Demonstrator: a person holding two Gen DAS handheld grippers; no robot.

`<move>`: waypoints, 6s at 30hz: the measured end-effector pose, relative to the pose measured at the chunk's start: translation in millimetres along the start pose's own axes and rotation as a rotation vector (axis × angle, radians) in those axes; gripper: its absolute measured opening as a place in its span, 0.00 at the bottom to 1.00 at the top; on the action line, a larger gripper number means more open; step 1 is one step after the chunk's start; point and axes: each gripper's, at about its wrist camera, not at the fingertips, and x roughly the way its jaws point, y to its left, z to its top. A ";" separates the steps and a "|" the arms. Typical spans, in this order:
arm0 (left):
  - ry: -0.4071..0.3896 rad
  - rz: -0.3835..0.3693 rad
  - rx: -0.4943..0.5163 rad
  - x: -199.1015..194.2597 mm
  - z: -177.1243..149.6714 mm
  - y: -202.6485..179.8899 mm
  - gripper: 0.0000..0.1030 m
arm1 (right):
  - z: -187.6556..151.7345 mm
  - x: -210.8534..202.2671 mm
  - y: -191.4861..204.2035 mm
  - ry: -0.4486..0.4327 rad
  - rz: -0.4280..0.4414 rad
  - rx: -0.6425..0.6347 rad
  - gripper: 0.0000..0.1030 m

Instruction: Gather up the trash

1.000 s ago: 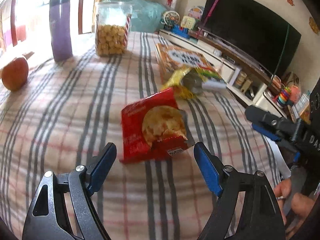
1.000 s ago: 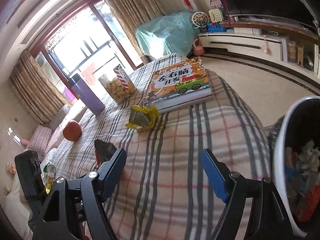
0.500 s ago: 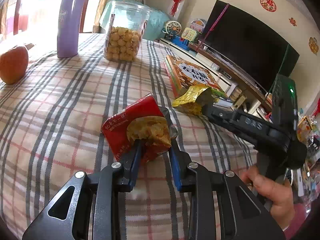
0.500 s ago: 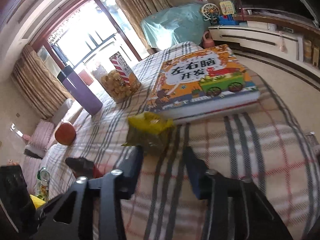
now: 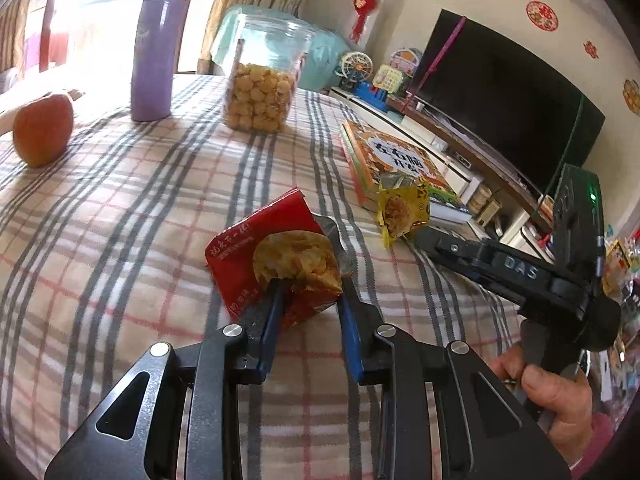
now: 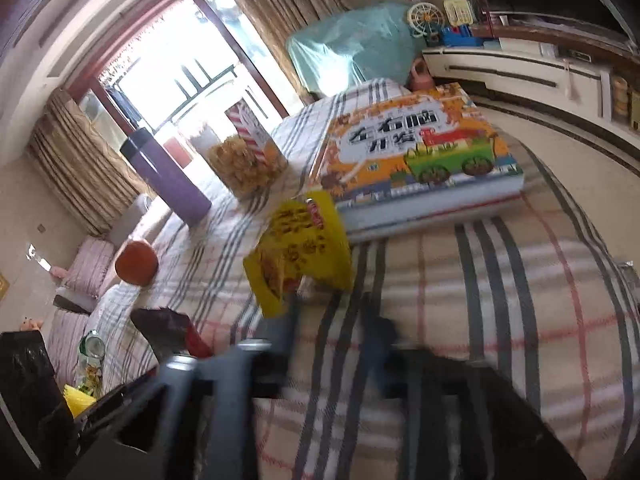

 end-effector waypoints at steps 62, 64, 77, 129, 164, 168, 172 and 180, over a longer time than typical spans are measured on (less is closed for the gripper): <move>0.136 -0.213 0.340 -68.9 -87.9 -162.0 0.13 | -127.1 -238.7 -56.5 -0.204 -0.097 0.080 0.17; 0.134 -0.198 0.344 -68.9 -90.0 -157.7 0.14 | -128.8 -238.6 -56.3 -0.201 -0.094 0.081 0.17; 0.157 -0.100 0.306 -56.7 -98.0 -126.4 0.52 | -135.1 -235.7 -54.3 -0.178 -0.069 0.085 0.18; 0.174 -0.249 0.404 -38.9 -82.8 -198.5 0.02 | -132.3 -257.9 -93.4 -0.214 -0.117 0.141 0.18; 0.167 -0.295 0.525 -9.9 -61.0 -301.4 0.02 | -77.4 -258.3 -151.8 -0.153 -0.299 0.108 0.18; 0.168 -0.291 0.534 -5.7 -59.9 -308.7 0.02 | -72.5 -256.4 -157.2 -0.144 -0.312 0.106 0.18; 0.171 -0.286 0.536 -0.9 -57.6 -313.8 0.02 | -68.0 -254.8 -160.6 -0.139 -0.315 0.108 0.18; 0.181 -0.281 0.532 7.3 -53.8 -317.3 0.02 | -64.1 -250.6 -165.1 -0.124 -0.322 0.109 0.18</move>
